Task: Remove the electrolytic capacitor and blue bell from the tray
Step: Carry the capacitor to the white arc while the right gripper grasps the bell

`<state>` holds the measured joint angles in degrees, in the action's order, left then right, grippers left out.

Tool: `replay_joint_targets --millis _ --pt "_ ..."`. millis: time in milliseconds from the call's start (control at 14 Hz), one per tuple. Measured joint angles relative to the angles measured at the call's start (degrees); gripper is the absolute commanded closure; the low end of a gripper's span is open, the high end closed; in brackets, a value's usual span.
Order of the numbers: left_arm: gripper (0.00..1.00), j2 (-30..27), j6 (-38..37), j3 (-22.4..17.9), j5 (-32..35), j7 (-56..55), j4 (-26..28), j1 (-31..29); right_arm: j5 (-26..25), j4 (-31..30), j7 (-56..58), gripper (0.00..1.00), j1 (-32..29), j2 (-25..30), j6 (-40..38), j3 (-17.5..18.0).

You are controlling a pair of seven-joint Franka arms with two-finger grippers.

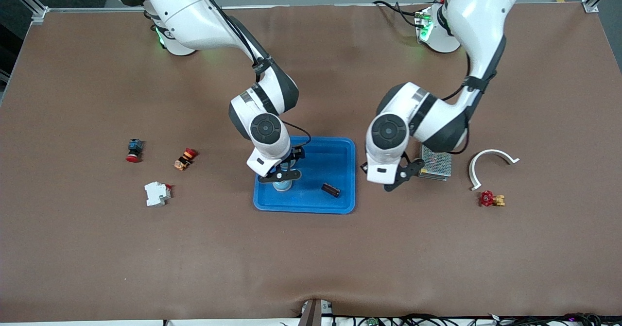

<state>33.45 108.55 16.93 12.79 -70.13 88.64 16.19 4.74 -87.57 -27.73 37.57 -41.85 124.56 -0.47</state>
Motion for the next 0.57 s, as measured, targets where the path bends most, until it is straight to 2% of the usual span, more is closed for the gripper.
replay_joint_targets --millis 570 --pt "1.00 -12.00 -0.60 -0.02 0.10 20.94 14.94 -13.70 0.00 -0.84 0.10 0.00 2.06 -1.51 1.24 0.05"
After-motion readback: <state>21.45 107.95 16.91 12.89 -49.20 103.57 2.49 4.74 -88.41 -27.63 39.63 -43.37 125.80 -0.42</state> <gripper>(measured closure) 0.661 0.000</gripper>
